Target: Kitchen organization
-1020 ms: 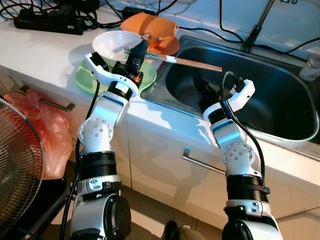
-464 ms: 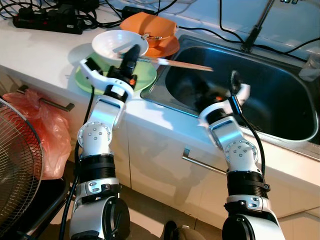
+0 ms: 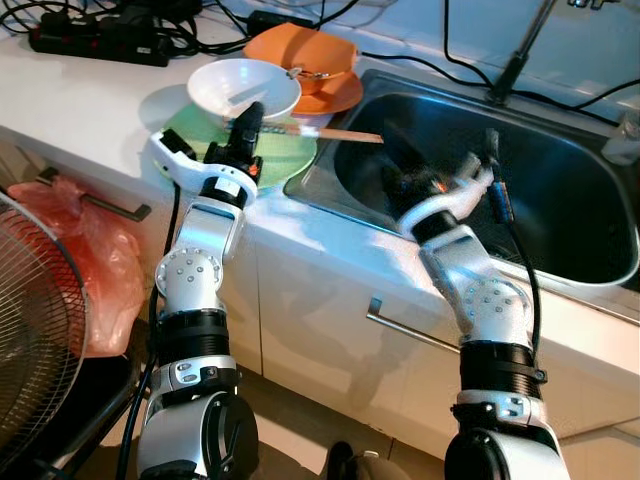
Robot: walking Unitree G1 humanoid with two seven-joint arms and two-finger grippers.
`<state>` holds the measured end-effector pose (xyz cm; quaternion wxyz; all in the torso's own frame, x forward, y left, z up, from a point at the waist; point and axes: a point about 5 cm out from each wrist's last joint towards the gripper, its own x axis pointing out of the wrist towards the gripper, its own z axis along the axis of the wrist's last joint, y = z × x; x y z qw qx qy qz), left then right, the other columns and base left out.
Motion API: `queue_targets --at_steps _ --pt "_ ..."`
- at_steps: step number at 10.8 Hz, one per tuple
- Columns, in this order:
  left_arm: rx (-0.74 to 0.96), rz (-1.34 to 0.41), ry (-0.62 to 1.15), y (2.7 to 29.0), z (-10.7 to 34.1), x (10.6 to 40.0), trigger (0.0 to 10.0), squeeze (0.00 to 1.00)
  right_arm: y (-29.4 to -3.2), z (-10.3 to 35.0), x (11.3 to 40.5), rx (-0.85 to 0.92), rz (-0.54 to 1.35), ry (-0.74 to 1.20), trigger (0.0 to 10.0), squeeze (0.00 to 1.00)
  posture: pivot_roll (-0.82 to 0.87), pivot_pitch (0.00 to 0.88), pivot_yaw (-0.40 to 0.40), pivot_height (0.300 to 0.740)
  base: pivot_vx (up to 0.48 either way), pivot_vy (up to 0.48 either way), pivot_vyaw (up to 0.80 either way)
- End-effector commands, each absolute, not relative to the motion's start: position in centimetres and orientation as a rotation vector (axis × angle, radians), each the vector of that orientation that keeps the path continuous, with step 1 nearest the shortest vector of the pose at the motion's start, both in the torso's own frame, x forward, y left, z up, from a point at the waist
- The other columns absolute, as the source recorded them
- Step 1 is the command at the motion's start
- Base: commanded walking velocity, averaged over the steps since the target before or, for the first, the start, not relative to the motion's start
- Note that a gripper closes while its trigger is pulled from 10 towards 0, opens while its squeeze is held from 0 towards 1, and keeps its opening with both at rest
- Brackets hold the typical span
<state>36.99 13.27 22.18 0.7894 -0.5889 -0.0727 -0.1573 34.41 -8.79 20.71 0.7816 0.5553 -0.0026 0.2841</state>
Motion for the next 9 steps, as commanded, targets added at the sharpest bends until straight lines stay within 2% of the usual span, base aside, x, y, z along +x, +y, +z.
queue_targets --at_steps 1,9 --pt "-1.263 -0.336 -0.148 12.9 22.3 37.2 0.0 0.00 -7.1 20.3 33.5 1.211 0.649 0.016 10.0 0.00 -0.03 0.111 -0.105 0.740 0.000 0.000 0.00" --pt "-1.375 -0.422 -0.132 10.7 24.1 36.1 0.0 0.00 -7.1 20.0 35.5 1.176 0.589 -0.043 10.0 0.00 -0.01 0.134 -0.092 0.740 0.000 0.000 0.00"
